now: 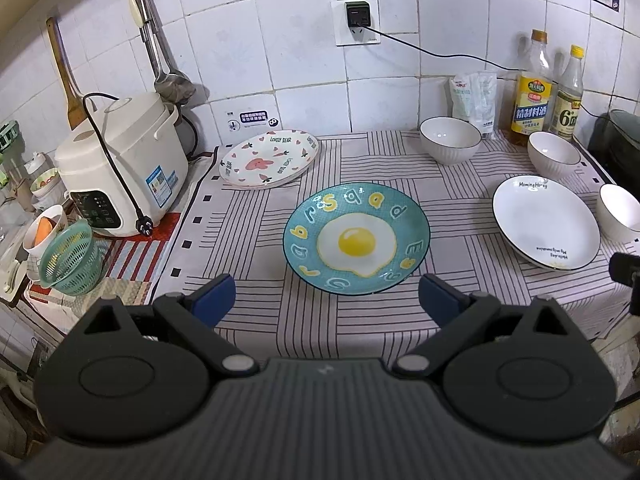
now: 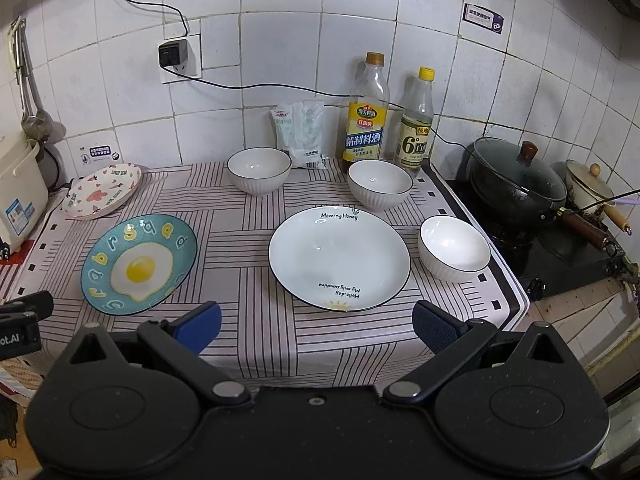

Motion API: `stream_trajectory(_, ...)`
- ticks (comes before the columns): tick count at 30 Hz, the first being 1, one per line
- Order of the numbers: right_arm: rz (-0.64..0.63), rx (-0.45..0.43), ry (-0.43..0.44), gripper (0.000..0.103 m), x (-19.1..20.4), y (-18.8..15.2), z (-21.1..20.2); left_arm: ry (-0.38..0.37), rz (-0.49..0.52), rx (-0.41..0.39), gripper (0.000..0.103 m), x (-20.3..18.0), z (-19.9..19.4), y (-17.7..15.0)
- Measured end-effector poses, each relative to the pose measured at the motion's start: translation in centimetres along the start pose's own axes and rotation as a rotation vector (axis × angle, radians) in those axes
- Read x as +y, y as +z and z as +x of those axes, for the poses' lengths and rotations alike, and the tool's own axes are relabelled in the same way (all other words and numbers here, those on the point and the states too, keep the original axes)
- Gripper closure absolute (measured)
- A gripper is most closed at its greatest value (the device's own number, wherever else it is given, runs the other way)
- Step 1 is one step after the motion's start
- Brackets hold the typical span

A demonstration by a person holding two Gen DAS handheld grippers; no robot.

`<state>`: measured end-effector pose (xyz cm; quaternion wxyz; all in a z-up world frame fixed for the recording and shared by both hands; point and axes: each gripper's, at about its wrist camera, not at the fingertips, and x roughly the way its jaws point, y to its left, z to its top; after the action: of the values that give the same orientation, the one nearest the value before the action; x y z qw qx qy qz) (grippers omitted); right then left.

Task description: Organize plates and bowls

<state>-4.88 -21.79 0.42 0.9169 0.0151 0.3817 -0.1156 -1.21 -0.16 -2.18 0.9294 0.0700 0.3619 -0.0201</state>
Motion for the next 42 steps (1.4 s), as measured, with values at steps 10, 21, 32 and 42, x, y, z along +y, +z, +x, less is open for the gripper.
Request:
stream_trajectory(10, -0.001, 0.002, -0.003, 0.000, -0.1, -0.2, 0.1, 0.001, -0.002, 0.001, 0.004, 0.0, 0.0, -0.1)
stream_trajectory(21, -0.009, 0.012, -0.001, 0.000, 0.1, -0.1, 0.5, 0.003, 0.001, -0.002, 0.004, 0.2, 0.2, -0.2)
stream_trajectory(32, 0.012, -0.037, 0.092, 0.000, 0.8, 0.0, 1.6, -0.086, -0.051, 0.014, 0.006, 2.3, 2.7, 1.3)
stream_trajectory(42, -0.064, -0.068, 0.255, 0.003, 5.9, 0.4, 8.2, -0.058, -0.020, 0.026, 0.007, 6.0, 9.9, 2.7)
